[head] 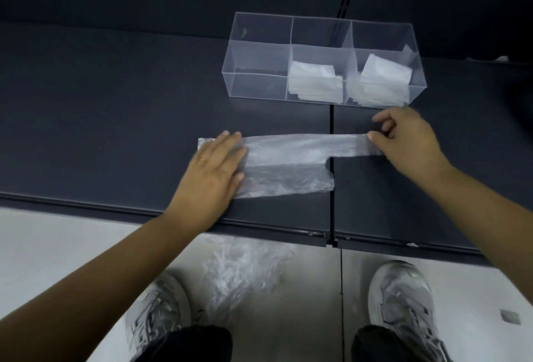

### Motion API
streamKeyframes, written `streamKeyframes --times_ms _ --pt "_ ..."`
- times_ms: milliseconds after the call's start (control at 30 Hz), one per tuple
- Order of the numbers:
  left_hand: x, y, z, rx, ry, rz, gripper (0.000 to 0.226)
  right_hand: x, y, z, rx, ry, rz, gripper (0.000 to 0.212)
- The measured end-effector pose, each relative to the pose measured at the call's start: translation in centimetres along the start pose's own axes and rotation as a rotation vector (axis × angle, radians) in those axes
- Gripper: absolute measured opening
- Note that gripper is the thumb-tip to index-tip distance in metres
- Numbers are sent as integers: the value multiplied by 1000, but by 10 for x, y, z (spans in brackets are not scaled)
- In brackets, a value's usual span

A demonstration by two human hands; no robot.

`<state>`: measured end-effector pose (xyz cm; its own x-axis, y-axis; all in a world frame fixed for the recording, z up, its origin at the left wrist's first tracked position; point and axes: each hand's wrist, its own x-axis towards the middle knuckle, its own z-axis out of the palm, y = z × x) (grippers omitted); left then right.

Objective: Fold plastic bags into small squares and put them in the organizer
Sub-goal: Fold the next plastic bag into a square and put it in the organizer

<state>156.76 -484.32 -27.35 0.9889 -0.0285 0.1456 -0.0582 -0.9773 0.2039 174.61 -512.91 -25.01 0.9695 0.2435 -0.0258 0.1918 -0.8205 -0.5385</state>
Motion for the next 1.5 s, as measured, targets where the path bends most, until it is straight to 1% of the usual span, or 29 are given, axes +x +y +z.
streamKeyframes --times_ms 33,67,100,133,167,200,233,267,300,367,500,633,767,800,867,933,967,1033,1133,1167,1233,1267,1333,1367,1433,1467,1500 --pt "-3 2 3 0 -95 -28 51 -7 -13 0 -91 106 -80 27" --pt "-5 3 6 14 -146 -51 60 -16 -32 3 -130 191 -189 29" --pt "-7 2 8 36 -171 -62 67 -27 -53 10 -120 212 -299 32" --pt "-9 3 10 54 -184 -65 72 -39 -76 21 -89 155 -395 35" --pt "-10 5 11 65 -186 -65 75 -52 -98 36 -46 35 -467 40" --pt "-11 7 11 62 -189 -63 76 -66 -117 52 -17 -105 -513 45" --pt "-12 10 10 56 -193 -55 76 -77 -132 70 -22 -209 -549 49" --pt "-13 12 10 58 -200 -42 73 -85 -141 86 -65 -265 -575 53" --pt "-14 13 11 68 -204 -32 72 -89 -143 100 -141 -293 -572 56" --pt "-15 12 11 77 -220 -48 76 -84 -132 113 -277 -301 -509 60" --pt "-15 6 9 86 -230 -57 93 -59 -77 98 -450 -231 -392 69" --pt "-18 -6 3 153 -281 -134 111 -51 -25 65 -469 -186 -224 69" --pt "-22 -16 -3 157 -302 -169 119 -51 -9 42 -464 -164 -141 68" --pt "-23 -17 -5 139 -290 -156 119 -53 -9 35 -417 -142 -150 68" --pt "-29 -17 -8 76 -228 -87 112 -62 -14 22 -205 -74 -242 65" --pt "-34 -10 -8 -20 -187 8 100 -74 -19 14 -6 -94 -362 48" --pt "-36 -4 -7 -63 -186 50 94 -79 -20 14 22 -136 -398 39" --pt "-37 7 -3 -115 -208 103 88 -86 -21 19 27 -206 -392 28" --pt "-34 16 3 -169 -239 99 88 -86 -24 25 69 -171 -322 12" --pt "-33 17 5 -176 -234 89 86 -85 -25 27 66 -159 -323 7" --pt "-31 18 7 -202 -199 56 84 -81 -25 29 18 -187 -345 3" --pt "-30 19 6 -216 -171 36 83 -78 -25 29 5 -220 -350 4" --pt "-29 22 4 -215 -86 14 77 -71 -29 21 57 -293 -319 9" --pt "-27 24 3 -202 -32 13 70 -68 -32 15 105 -333 -290 12" --pt "-23 24 2 -177 94 29 49 -63 -37 3 146 -420 -259 14" --pt "-20 24 2 -161 154 45 37 -61 -39 -1 120 -450 -263 13" --pt "-18 23 2 -142 201 64 29 -60 -42 -4 70 -444 -281 10"
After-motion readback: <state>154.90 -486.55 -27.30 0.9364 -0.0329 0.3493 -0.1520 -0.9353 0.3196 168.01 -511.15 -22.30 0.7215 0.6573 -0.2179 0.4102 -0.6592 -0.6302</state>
